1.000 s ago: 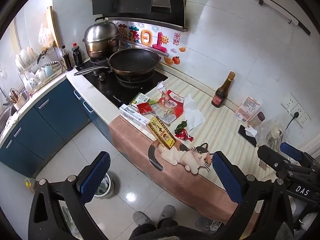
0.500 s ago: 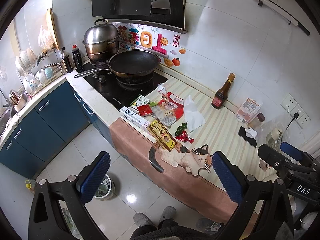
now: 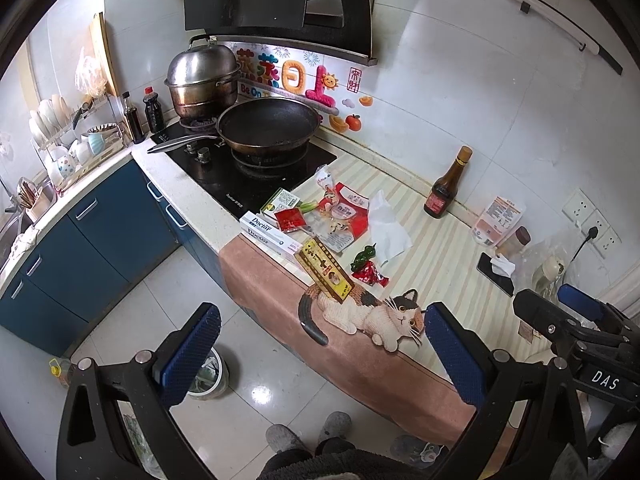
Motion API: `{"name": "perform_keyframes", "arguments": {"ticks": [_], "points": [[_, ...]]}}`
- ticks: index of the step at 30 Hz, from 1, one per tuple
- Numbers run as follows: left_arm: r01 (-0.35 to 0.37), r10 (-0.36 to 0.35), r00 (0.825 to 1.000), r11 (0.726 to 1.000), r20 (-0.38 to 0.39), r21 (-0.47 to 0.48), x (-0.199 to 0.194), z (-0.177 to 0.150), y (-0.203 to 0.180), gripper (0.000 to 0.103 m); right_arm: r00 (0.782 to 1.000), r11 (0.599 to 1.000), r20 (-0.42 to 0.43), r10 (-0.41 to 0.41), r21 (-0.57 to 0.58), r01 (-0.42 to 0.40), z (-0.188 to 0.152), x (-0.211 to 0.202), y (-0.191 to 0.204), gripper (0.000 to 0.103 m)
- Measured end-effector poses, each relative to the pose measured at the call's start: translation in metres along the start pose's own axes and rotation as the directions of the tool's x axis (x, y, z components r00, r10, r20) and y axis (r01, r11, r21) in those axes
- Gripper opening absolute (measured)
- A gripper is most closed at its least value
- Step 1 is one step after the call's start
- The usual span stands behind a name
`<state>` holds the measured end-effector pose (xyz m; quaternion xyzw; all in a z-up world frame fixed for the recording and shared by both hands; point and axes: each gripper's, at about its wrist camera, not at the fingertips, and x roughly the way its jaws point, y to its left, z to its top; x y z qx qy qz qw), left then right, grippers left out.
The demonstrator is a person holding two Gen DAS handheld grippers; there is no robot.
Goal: Collect trash
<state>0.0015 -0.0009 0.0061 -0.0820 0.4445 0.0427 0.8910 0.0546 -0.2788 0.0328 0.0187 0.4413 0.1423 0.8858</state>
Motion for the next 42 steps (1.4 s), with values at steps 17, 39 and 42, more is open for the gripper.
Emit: {"name": "perform_keyframes", "arguments": {"ticks": [17, 39, 42], "points": [[0.002, -0.002, 1.0, 1.0, -0.003, -0.003, 0.0024, 0.0022, 0.0025, 0.103, 1.0, 1.0, 0.0, 0.005, 0.003, -0.005, 0.0004, 0.0017, -0.0015, 0.103], [0.006, -0.006, 1.0, 1.0, -0.004, -0.003, 0.0057, 0.0051, 0.0056, 0.103, 1.0, 1.0, -0.003, 0.006, 0.004, -0.006, 0.0019, 0.0018, -0.005, 0.103], [0.007, -0.007, 1.0, 1.0, -0.005, -0.004, 0.006, 0.0046, 0.0059, 0.103, 1.0, 1.0, -0.003, 0.007, 0.003, -0.007, 0.0028, 0.0029, -0.0027, 0.103]]}}
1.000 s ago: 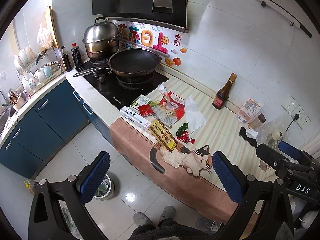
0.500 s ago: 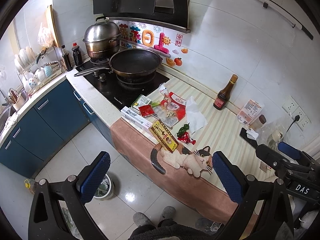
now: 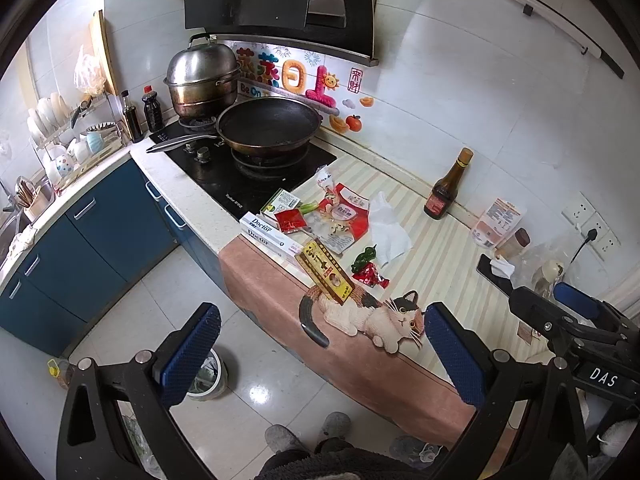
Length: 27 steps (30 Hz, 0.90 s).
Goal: Collect trash
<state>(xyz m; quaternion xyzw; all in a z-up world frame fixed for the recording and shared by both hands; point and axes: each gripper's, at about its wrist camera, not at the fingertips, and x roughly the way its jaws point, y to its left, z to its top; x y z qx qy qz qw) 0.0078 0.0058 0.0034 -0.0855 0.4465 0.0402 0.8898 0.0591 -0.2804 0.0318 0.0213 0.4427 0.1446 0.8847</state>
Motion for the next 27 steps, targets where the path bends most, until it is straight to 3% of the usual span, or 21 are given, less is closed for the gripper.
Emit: {"name": "perform_keyframes", "arguments": {"ticks": [6, 11, 14, 18, 21, 25, 27], "points": [[-0.016, 0.016, 1.0, 1.0, 0.009, -0.001, 0.003, -0.001, 0.002, 0.103, 1.0, 1.0, 0.003, -0.004, 0.014, 0.004, 0.001, 0.002, 0.004, 0.103], [-0.18, 0.179, 0.982, 0.984, 0.055, 0.008, 0.028, -0.004, 0.014, 0.103, 0.999, 0.995, 0.034, -0.04, 0.092, 0.037, 0.002, 0.012, 0.005, 0.103], [-0.237, 0.237, 0.971, 0.971, 0.039, 0.005, 0.057, -0.003, 0.024, 0.103, 0.994, 0.982, 0.032, -0.101, 0.163, 0.095, -0.004, 0.028, -0.008, 0.103], [-0.219, 0.217, 0.973, 0.976, -0.073, -0.017, 0.113, -0.001, 0.037, 0.103, 0.978, 0.948, 0.02, -0.208, 0.252, 0.197, -0.016, 0.062, -0.033, 0.103], [-0.184, 0.168, 0.966, 0.981, -0.197, -0.065, 0.165, 0.0, 0.043, 0.103, 0.973, 0.926, -0.028, -0.228, 0.304, 0.226, -0.022, 0.098, -0.053, 0.102], [-0.155, 0.093, 0.932, 0.976, -0.351, -0.152, 0.233, 0.001, 0.042, 0.103, 0.961, 0.912, -0.078, -0.265, 0.302, 0.276, -0.022, 0.146, -0.077, 0.078], [-0.143, 0.037, 0.909, 0.963, -0.415, -0.228, 0.269, 0.001, 0.039, 0.103, 0.956, 0.91, -0.12, -0.267, 0.296, 0.291, -0.018, 0.179, -0.09, 0.076]]}}
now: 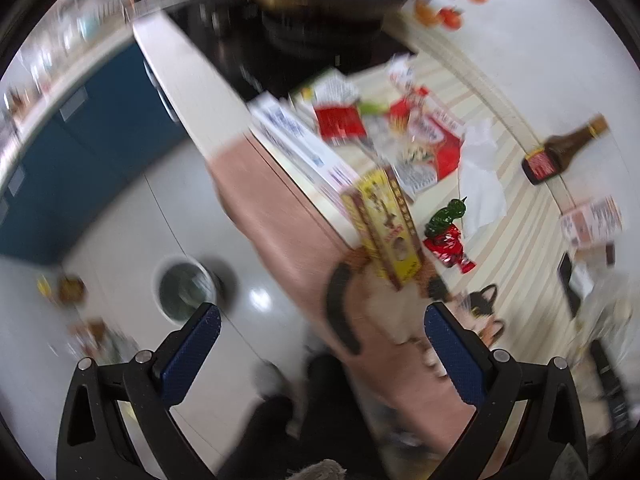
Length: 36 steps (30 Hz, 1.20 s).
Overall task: Collect trash
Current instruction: 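Grasp the yellow-brown paper box with the left tool while the right tool grasps the red wrapper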
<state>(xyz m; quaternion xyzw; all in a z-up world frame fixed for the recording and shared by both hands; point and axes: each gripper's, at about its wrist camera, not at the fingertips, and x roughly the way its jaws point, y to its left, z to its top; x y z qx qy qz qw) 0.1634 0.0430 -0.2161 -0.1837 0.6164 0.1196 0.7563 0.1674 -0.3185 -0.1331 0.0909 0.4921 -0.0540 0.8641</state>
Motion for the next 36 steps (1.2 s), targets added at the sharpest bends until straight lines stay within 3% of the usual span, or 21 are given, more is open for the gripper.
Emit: {"name": "perform_keyframes", "arguments": {"ticks": [5, 10, 13, 14, 15, 17, 21, 25, 27, 29, 31, 34, 36], "points": [[0.06, -0.098, 0.975, 0.98, -0.197, -0.19, 0.076, 0.027, -0.022, 0.102, 0.991, 0.999, -0.129, -0.019, 0.027, 0.023, 0.026, 0.099, -0.012, 0.076], [0.059, -0.168, 0.946, 0.929, -0.277, -0.364, 0.136, 0.053, -0.049, 0.1, 0.97, 0.998, -0.241, -0.035, 0.034, 0.044, 0.04, 0.173, -0.02, 0.076], [0.008, -0.13, 0.948, 0.922, -0.291, -0.388, 0.152, 0.062, -0.057, 0.083, 0.958, 0.998, -0.284, -0.04, 0.036, 0.052, 0.044, 0.197, -0.025, 0.076], [-0.018, -0.104, 0.949, 0.924, -0.297, -0.381, 0.156, 0.063, -0.06, 0.07, 0.954, 0.998, -0.299, -0.038, 0.036, 0.051, 0.046, 0.204, -0.026, 0.076], [-0.036, -0.08, 0.951, 0.929, -0.297, -0.368, 0.158, 0.064, -0.061, 0.064, 0.95, 0.998, -0.309, -0.036, 0.034, 0.048, 0.047, 0.208, -0.026, 0.076], [-0.066, -0.022, 0.962, 0.948, -0.271, -0.311, 0.152, 0.061, -0.066, 0.06, 0.945, 0.999, -0.327, -0.032, 0.022, 0.041, 0.05, 0.216, -0.025, 0.076], [-0.138, 0.119, 0.972, 0.987, -0.205, -0.083, 0.13, 0.051, -0.084, 0.058, 0.936, 1.0, -0.351, 0.005, 0.016, 0.001, 0.058, 0.221, -0.02, 0.076], [-0.2, 0.221, 0.964, 0.969, -0.149, 0.143, 0.107, 0.024, -0.096, 0.057, 0.91, 0.991, -0.395, 0.127, 0.007, -0.135, 0.066, 0.221, 0.001, 0.076], [-0.232, 0.264, 0.954, 0.95, -0.14, 0.209, 0.101, 0.008, -0.093, 0.057, 0.882, 0.973, -0.425, 0.204, -0.014, -0.231, 0.065, 0.223, 0.021, 0.076], [-0.249, 0.291, 0.944, 0.938, -0.153, 0.242, 0.104, -0.005, -0.087, 0.057, 0.856, 0.956, -0.458, 0.242, -0.036, -0.29, 0.057, 0.228, 0.041, 0.076], [-0.241, 0.285, 0.939, 0.945, -0.192, 0.222, 0.11, -0.013, -0.078, 0.058, 0.835, 0.943, -0.486, 0.258, -0.062, -0.327, 0.049, 0.234, 0.062, 0.076], [-0.221, 0.257, 0.945, 0.957, -0.203, 0.186, 0.115, -0.012, -0.074, 0.058, 0.818, 0.929, -0.504, 0.276, -0.077, -0.361, 0.039, 0.245, 0.083, 0.076], [-0.211, 0.241, 0.951, 0.964, -0.192, 0.164, 0.112, -0.01, -0.073, 0.058, 0.809, 0.925, -0.521, 0.272, -0.089, -0.368, 0.036, 0.253, 0.096, 0.069]]}}
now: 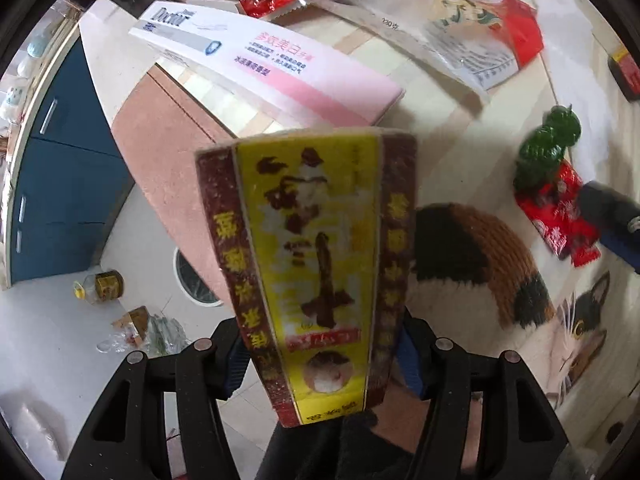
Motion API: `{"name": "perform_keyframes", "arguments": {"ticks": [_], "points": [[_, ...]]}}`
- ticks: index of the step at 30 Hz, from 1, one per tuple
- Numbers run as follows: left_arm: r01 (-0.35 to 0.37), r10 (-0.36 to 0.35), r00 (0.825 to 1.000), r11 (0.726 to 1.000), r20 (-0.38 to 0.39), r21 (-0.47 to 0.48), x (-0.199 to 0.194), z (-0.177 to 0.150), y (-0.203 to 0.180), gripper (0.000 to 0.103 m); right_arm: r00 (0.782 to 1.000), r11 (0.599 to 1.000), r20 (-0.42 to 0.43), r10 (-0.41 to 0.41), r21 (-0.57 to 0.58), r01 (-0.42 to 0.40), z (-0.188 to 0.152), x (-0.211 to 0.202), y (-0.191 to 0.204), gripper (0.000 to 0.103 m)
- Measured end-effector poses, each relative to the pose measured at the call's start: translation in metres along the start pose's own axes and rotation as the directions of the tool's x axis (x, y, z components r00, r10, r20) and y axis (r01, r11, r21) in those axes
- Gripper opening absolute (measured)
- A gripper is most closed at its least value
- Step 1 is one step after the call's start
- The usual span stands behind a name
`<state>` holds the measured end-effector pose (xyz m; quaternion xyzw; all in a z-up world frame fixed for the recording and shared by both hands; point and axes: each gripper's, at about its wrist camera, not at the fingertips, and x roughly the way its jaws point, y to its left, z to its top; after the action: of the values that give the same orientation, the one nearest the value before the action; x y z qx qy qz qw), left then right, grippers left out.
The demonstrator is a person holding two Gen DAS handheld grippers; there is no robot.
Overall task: Collect trash
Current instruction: 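Grasp the yellow-brown paper box with the left tool while the right tool grasps the red wrapper, then carry both items over the white bin and open both tools to drop them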
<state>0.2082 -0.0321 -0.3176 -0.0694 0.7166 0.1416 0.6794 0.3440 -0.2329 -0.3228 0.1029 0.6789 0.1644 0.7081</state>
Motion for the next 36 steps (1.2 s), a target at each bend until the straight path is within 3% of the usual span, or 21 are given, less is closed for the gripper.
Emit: {"name": "perform_keyframes", "arguments": {"ticks": [2, 5, 8, 16, 22, 28, 34, 36], "points": [[0.009, -0.009, 1.0, 1.0, 0.003, -0.006, -0.005, 0.002, 0.007, 0.058, 1.0, 1.0, -0.031, 0.003, -0.026, -0.004, 0.002, 0.012, 0.01, 0.049], [0.011, -0.011, 1.0, 1.0, 0.015, 0.002, -0.007, 0.009, 0.007, 0.054, 0.997, 0.996, -0.043, -0.06, -0.074, 0.056, -0.002, 0.021, 0.018, 0.018], [-0.002, 0.001, 1.0, 1.0, 0.025, 0.016, -0.01, 0.012, 0.004, 0.054, 0.995, 0.993, -0.034, -0.092, -0.073, 0.09, -0.009, 0.014, 0.015, 0.011], [0.019, -0.021, 0.998, 1.0, 0.063, 0.025, -0.025, -0.004, 0.003, 0.054, 0.993, 0.993, -0.003, -0.119, -0.015, 0.119, -0.04, -0.017, -0.02, 0.008], [0.048, -0.046, 0.991, 0.999, 0.122, -0.01, -0.047, -0.001, 0.023, 0.054, 0.995, 0.997, 0.053, -0.081, -0.009, 0.082, -0.053, -0.043, -0.014, 0.007], [0.091, -0.069, 0.973, 0.992, 0.221, -0.089, -0.087, -0.006, 0.071, 0.054, 0.994, 0.995, 0.106, -0.03, -0.089, 0.039, -0.061, -0.068, 0.04, 0.006], [0.142, -0.076, 0.946, 0.971, 0.317, -0.19, -0.098, -0.031, 0.171, 0.054, 0.988, 0.977, 0.147, 0.036, -0.213, -0.004, -0.075, -0.072, 0.142, 0.006], [0.127, -0.042, 0.94, 0.964, 0.338, -0.233, -0.097, -0.041, 0.21, 0.054, 0.986, 0.966, 0.155, 0.063, -0.257, -0.021, -0.086, -0.069, 0.179, 0.006]]}}
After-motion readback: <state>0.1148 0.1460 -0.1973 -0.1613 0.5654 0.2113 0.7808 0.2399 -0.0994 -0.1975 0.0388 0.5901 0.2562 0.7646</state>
